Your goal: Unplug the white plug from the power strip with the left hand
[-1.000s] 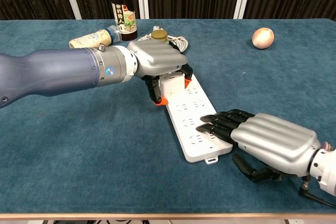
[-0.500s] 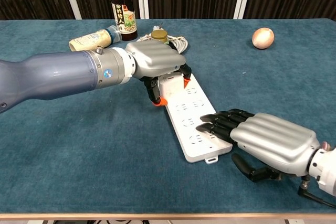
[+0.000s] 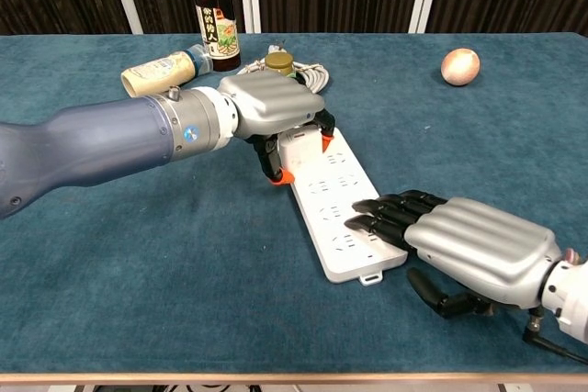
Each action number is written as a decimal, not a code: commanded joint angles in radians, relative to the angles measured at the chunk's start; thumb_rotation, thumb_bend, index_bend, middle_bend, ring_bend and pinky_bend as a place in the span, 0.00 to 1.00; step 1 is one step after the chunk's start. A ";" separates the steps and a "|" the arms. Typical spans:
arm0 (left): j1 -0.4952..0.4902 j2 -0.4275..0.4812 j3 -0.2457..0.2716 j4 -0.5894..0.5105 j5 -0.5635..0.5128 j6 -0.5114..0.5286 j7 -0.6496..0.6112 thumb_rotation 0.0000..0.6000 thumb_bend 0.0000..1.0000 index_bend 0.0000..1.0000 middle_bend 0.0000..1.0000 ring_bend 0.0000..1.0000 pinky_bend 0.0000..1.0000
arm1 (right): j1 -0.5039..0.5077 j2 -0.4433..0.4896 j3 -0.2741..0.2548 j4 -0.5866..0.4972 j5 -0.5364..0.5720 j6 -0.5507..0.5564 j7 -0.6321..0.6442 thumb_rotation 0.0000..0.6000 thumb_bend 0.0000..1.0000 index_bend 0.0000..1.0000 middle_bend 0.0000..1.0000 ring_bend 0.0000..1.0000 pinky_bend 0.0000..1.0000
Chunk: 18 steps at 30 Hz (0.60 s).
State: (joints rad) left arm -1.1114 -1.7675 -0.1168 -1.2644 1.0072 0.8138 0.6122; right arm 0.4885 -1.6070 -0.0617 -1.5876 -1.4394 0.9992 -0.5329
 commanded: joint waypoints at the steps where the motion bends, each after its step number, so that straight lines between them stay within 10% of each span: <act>1: -0.002 -0.008 -0.008 0.001 -0.014 0.000 0.010 1.00 0.47 0.67 0.71 0.24 0.10 | -0.001 -0.001 -0.001 0.001 0.000 0.000 0.002 1.00 0.80 0.06 0.06 0.06 0.07; 18: -0.002 -0.032 -0.041 -0.021 -0.072 0.031 0.060 1.00 0.47 0.69 0.74 0.26 0.11 | -0.001 -0.016 -0.017 0.012 -0.014 -0.007 0.015 1.00 0.80 0.06 0.07 0.06 0.07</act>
State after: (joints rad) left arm -1.1141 -1.7989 -0.1567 -1.2837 0.9365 0.8436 0.6711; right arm 0.4873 -1.6228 -0.0783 -1.5761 -1.4533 0.9928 -0.5185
